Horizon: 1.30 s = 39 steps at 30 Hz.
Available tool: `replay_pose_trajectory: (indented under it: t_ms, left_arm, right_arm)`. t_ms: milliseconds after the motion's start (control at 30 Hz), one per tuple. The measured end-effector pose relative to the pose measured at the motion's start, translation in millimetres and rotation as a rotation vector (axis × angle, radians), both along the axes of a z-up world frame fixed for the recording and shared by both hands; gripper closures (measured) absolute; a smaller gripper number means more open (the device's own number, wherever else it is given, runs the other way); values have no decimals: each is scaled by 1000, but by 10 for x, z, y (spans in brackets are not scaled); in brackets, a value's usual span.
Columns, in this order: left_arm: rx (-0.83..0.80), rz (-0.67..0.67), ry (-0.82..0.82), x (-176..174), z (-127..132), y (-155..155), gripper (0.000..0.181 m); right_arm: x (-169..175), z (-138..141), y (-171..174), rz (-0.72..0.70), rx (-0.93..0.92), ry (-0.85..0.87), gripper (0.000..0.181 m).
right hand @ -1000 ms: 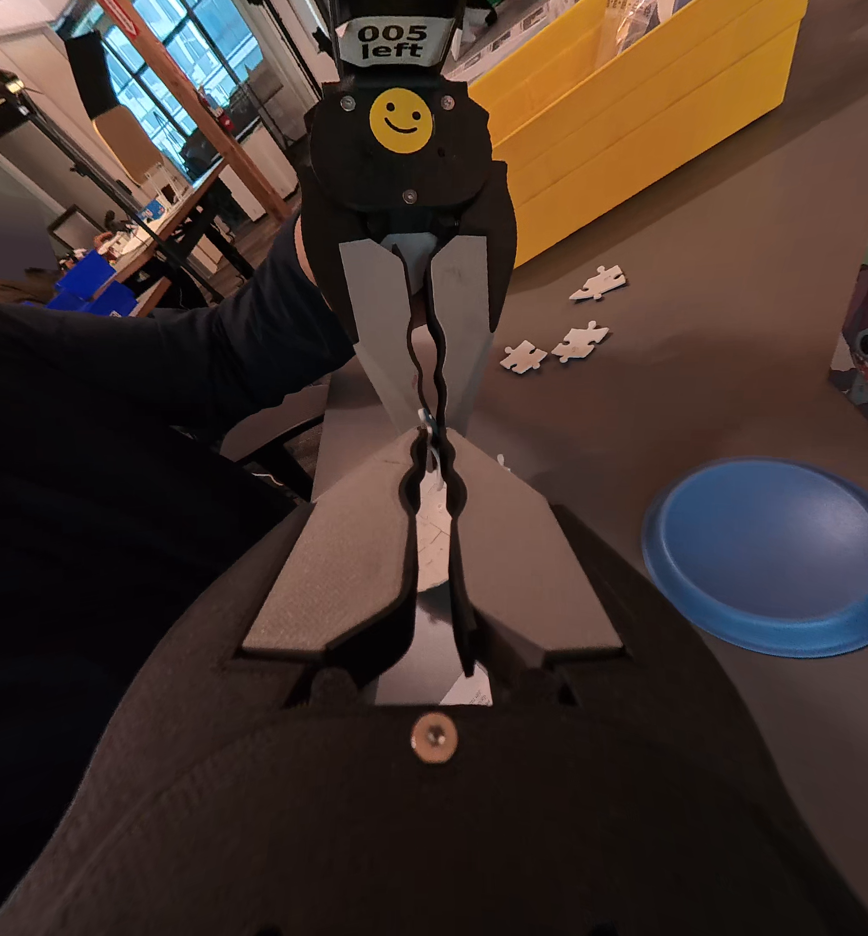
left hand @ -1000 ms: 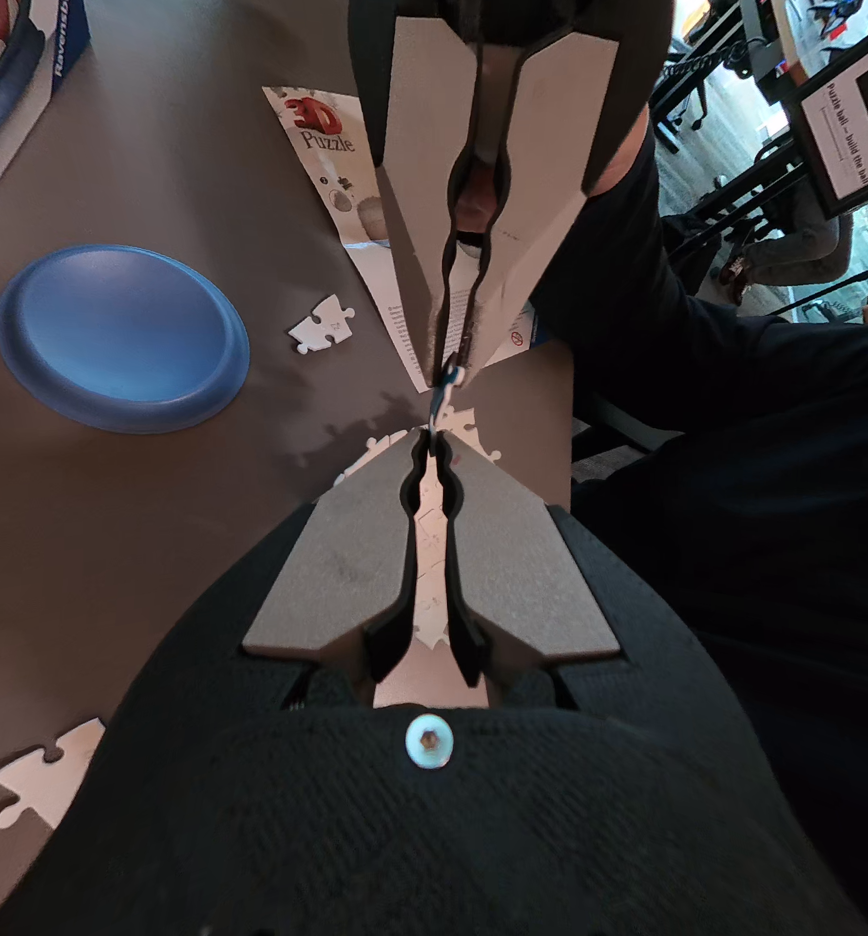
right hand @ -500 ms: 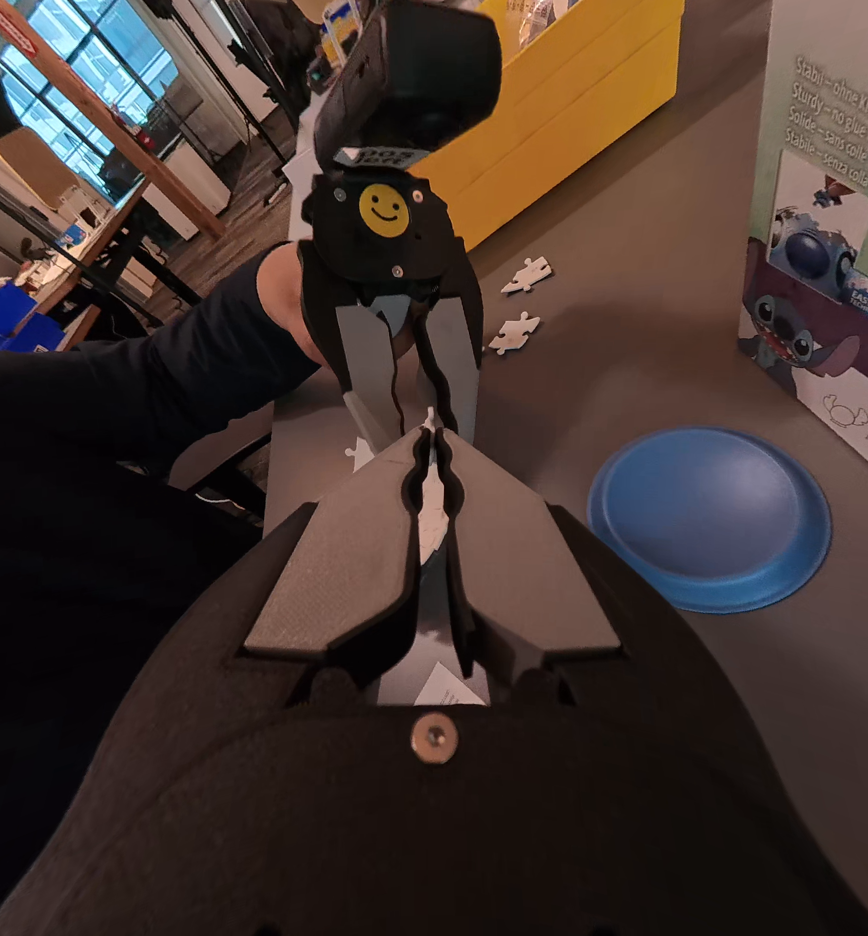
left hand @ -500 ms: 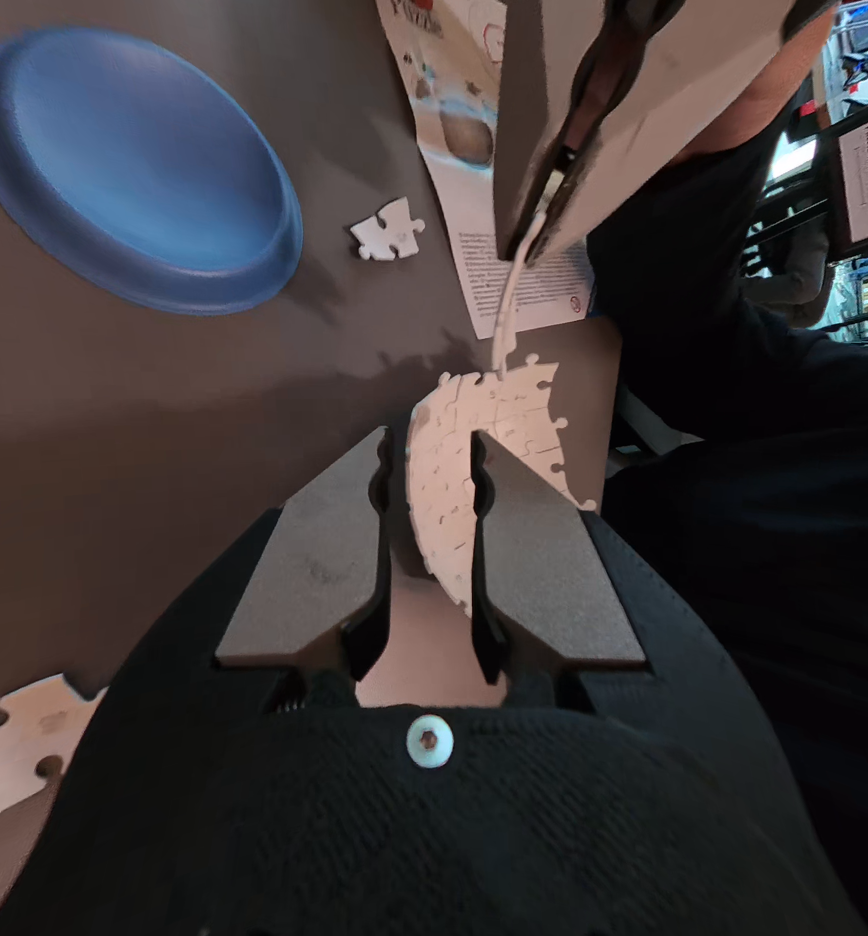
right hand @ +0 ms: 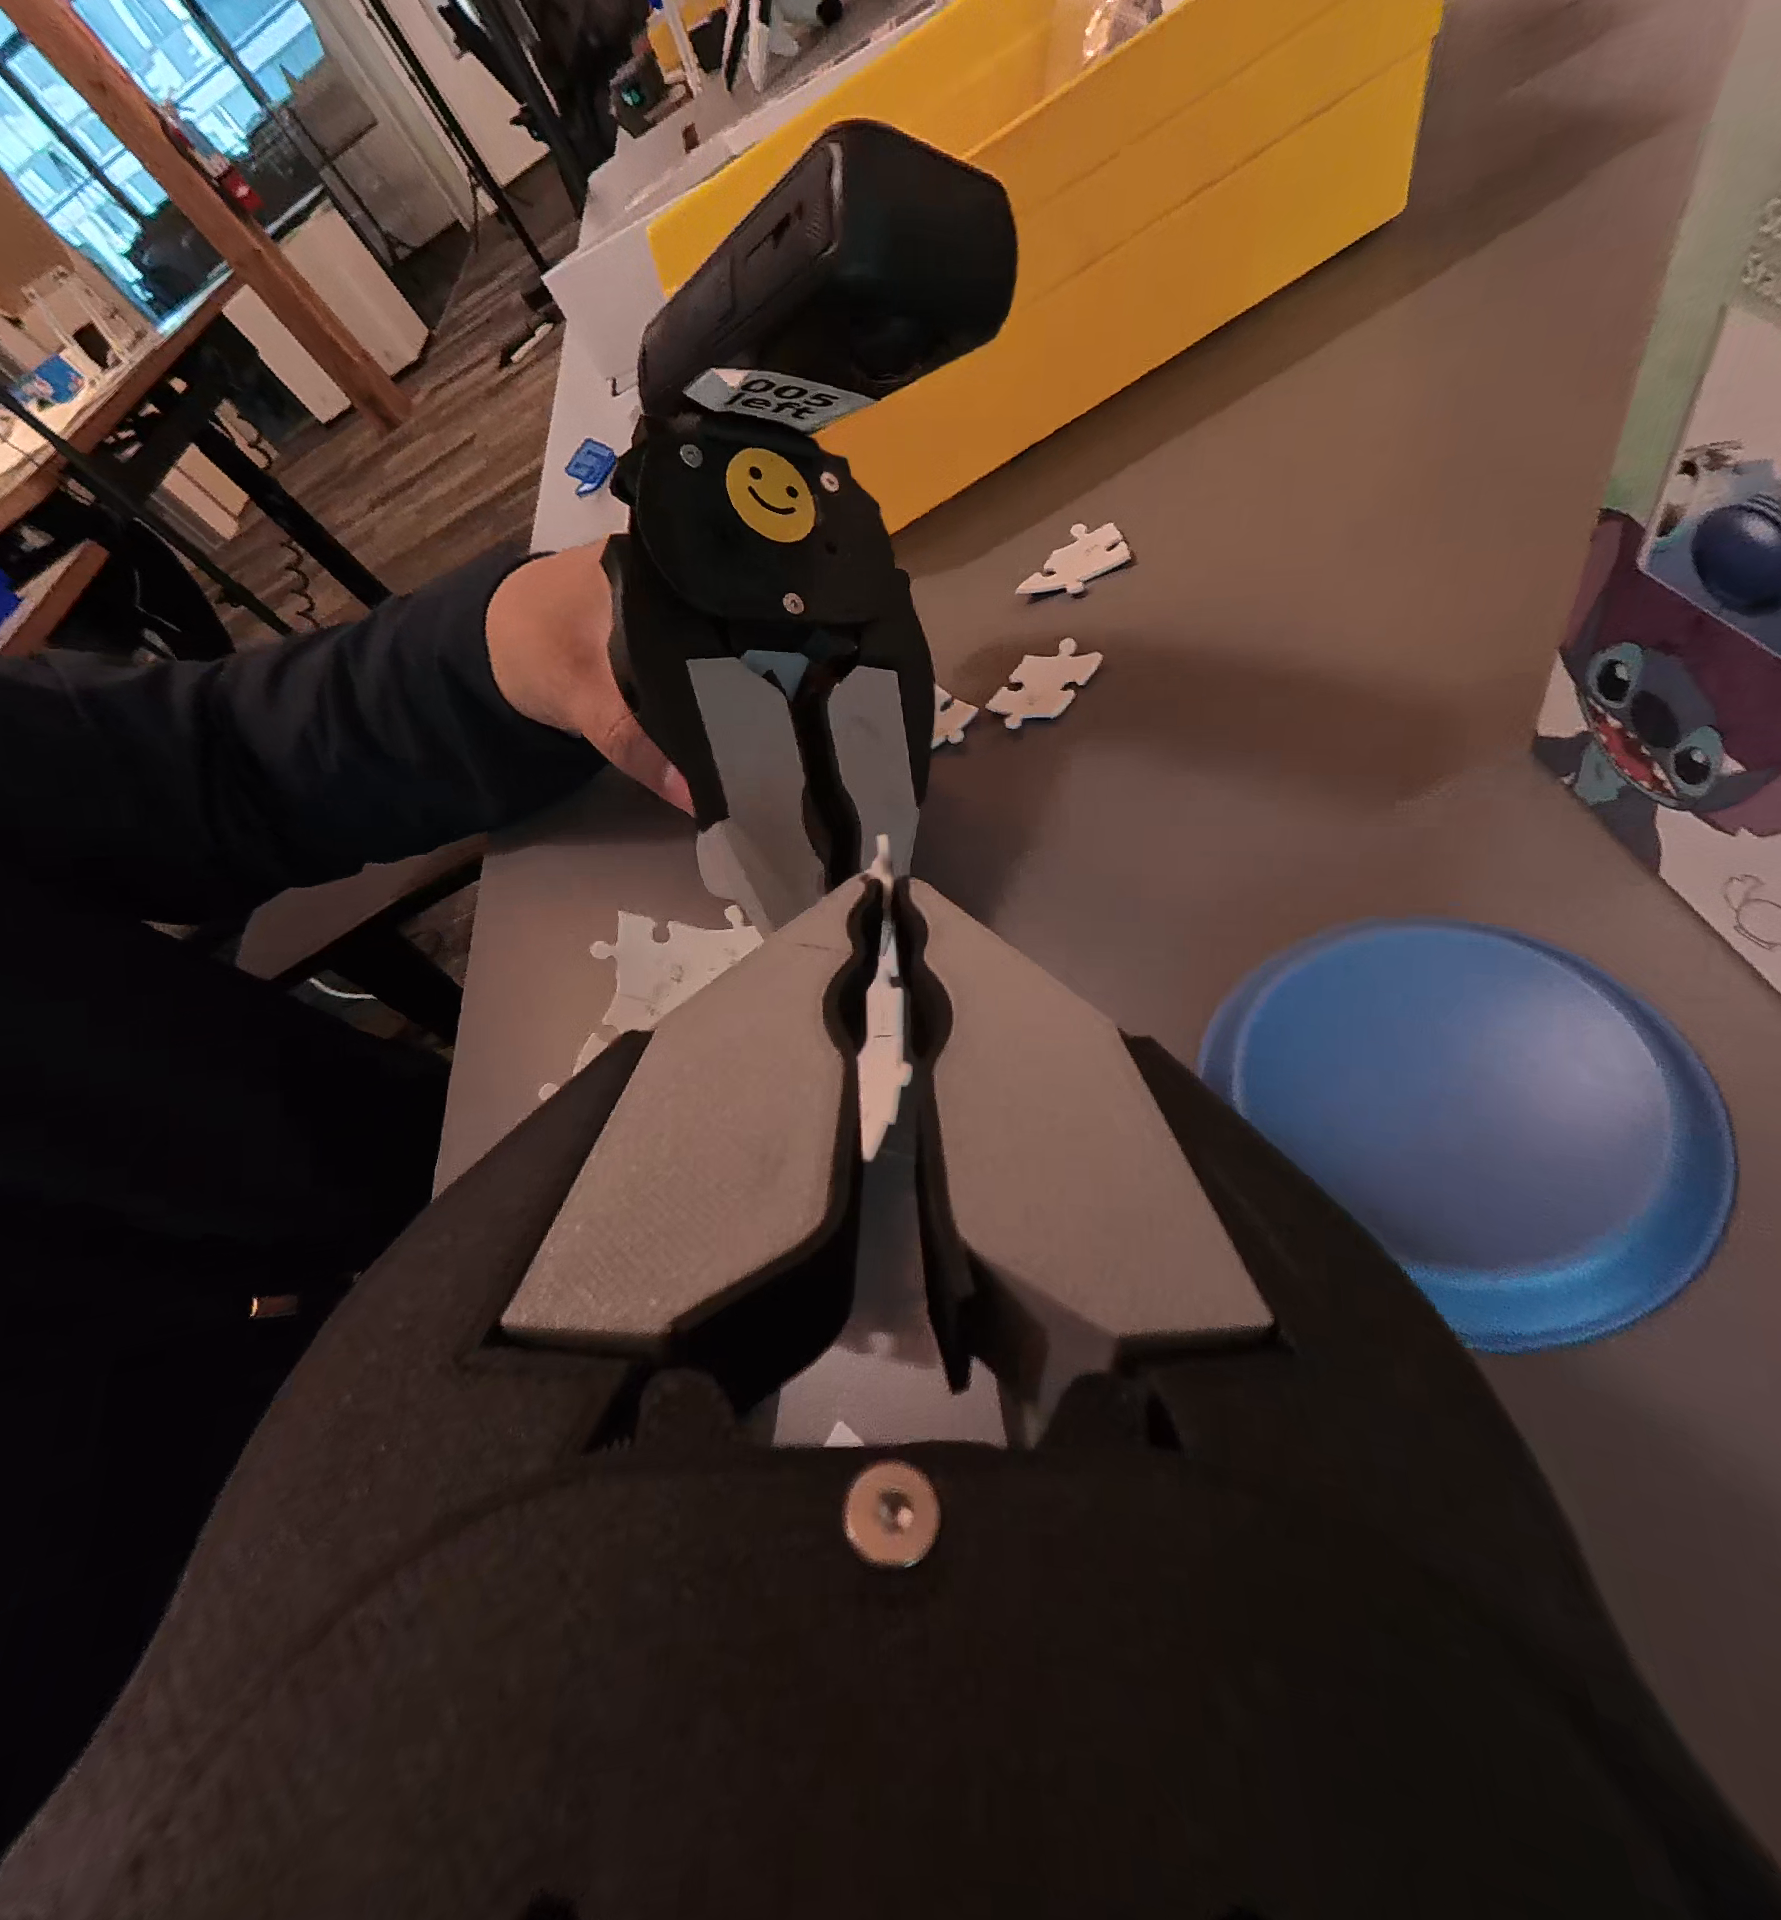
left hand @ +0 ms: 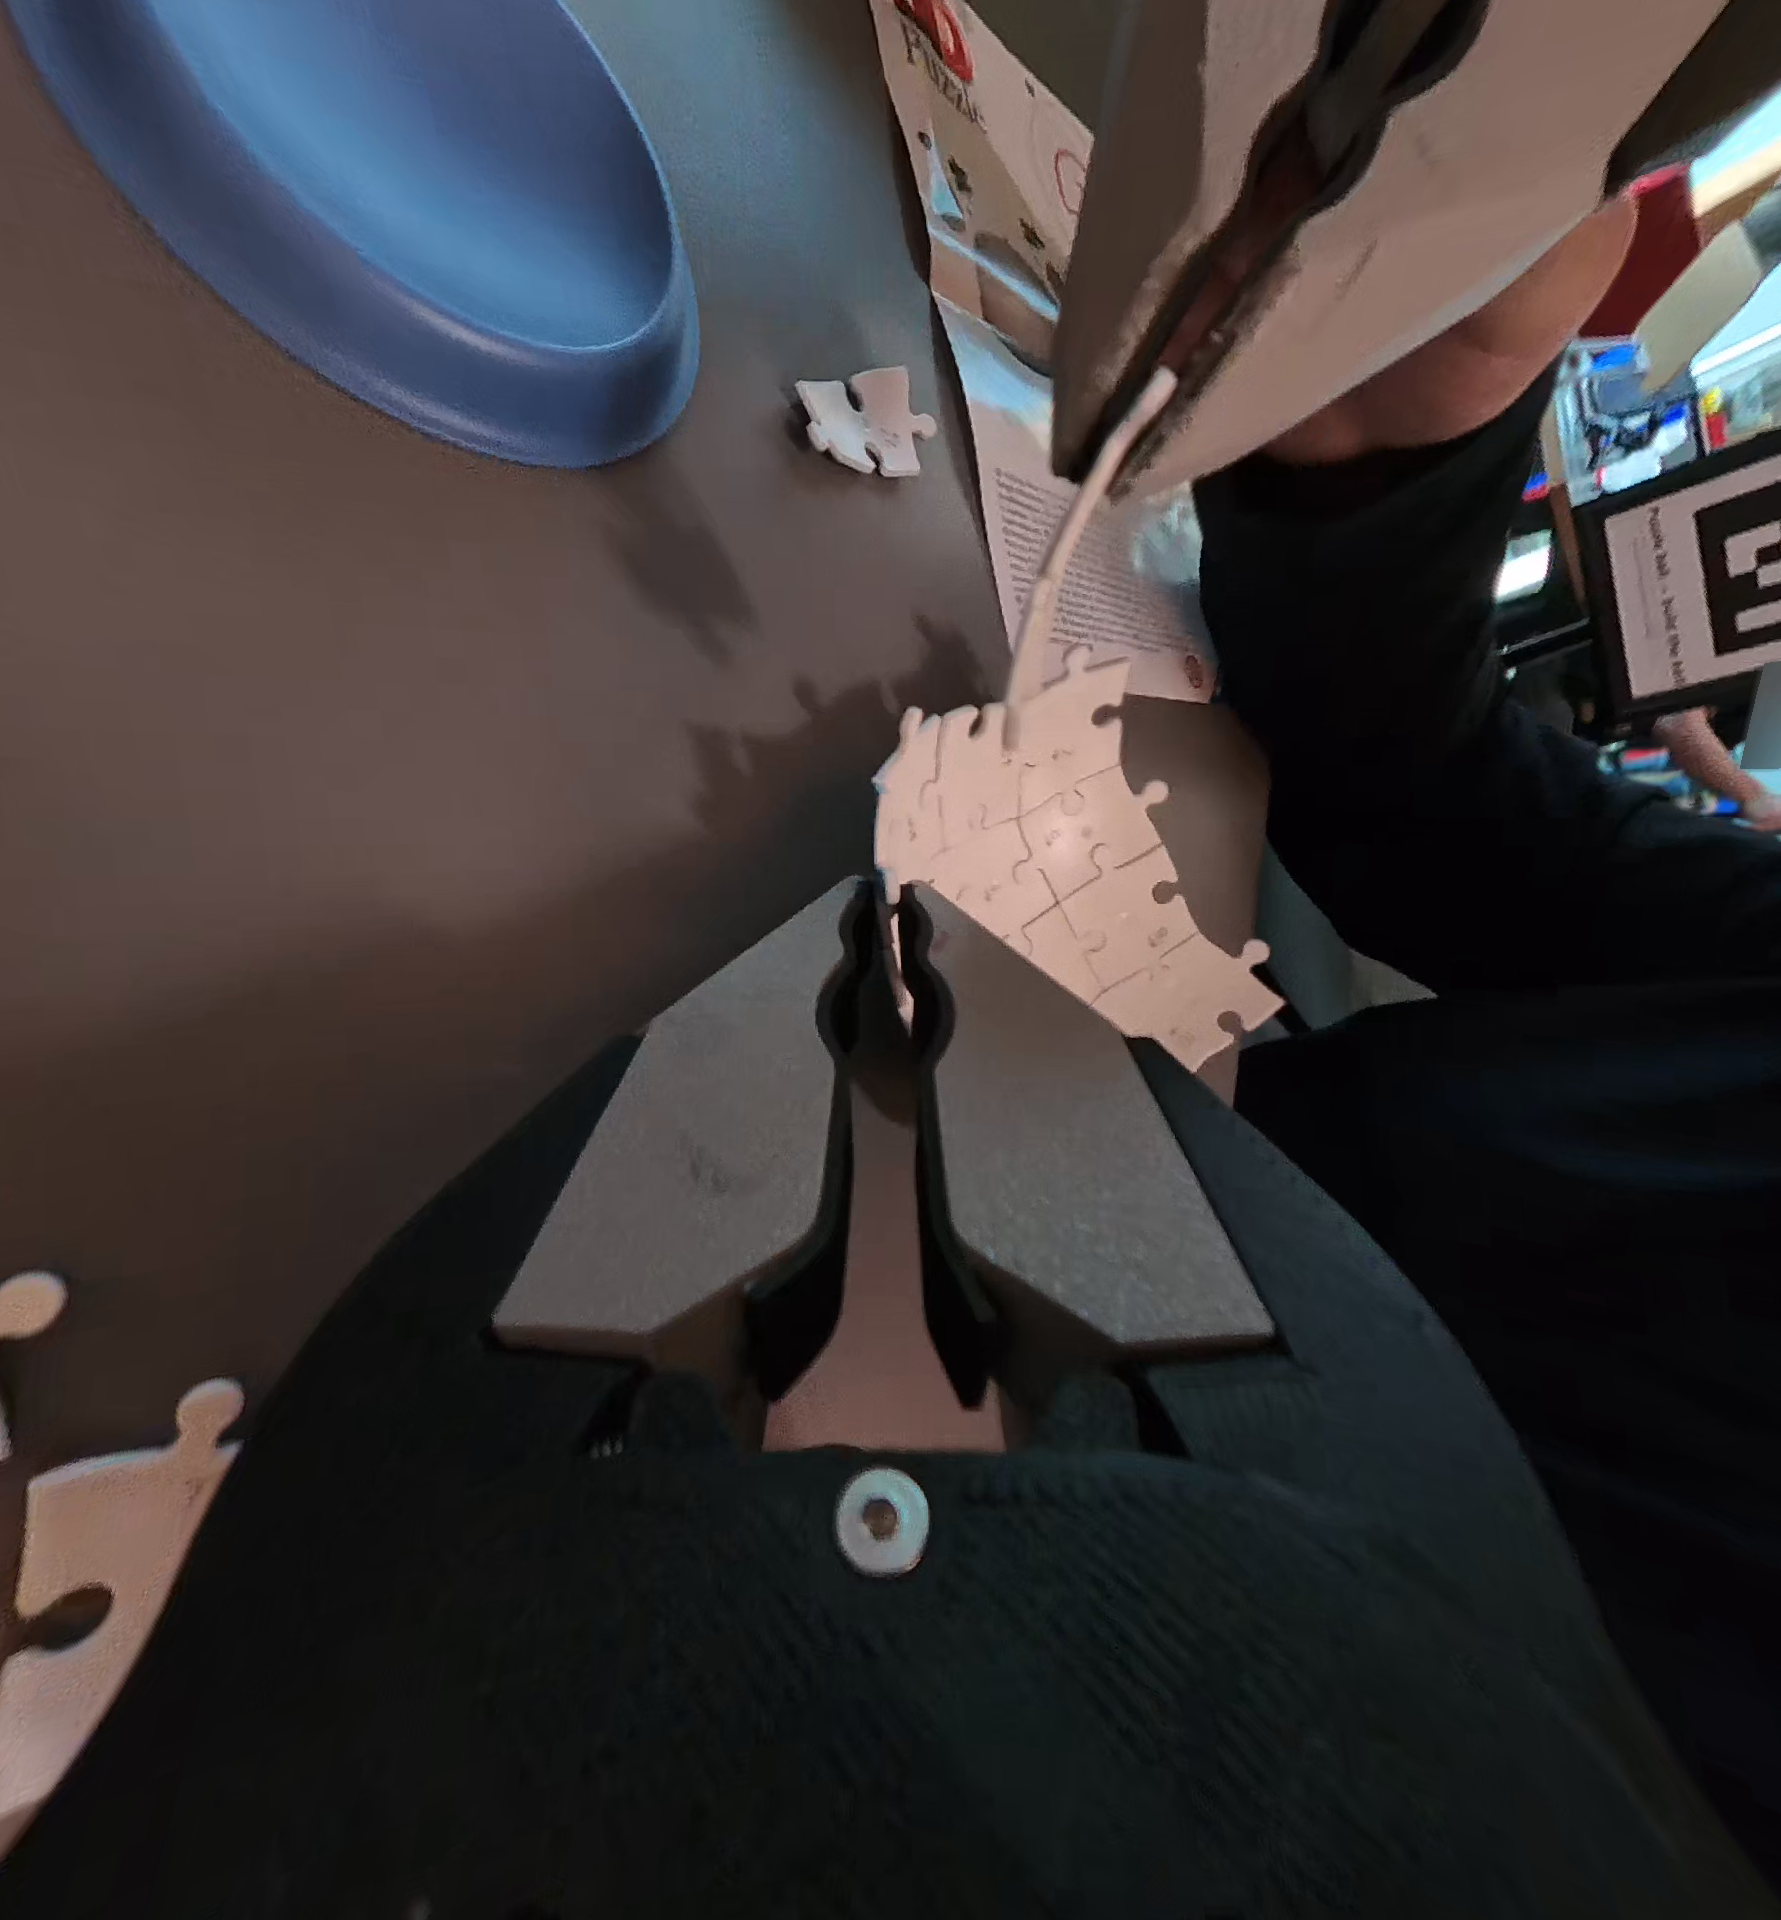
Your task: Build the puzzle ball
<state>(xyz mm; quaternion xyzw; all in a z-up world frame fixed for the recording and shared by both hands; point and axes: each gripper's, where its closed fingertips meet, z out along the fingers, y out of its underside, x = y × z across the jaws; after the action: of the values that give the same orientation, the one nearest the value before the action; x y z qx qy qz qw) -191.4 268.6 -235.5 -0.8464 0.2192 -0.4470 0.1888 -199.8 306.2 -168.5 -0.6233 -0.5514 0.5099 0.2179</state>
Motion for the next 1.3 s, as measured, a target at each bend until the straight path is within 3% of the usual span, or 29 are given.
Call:
replay_pose_trajectory:
  t_ms: [400,800,1300]
  left_arm:
    - [9,89,-43,-136,-26,-45,179]
    - [31,70,-64,-151,34,-48,171]
    - [66,41,-91,-149,80,-49,177]
  right_arm:
    - [-194,-222,-109,49,66,12,181]
    - [-215,-252,-116,81,26,49,181]
    - [-229,-186,-169,118,39,100,181]
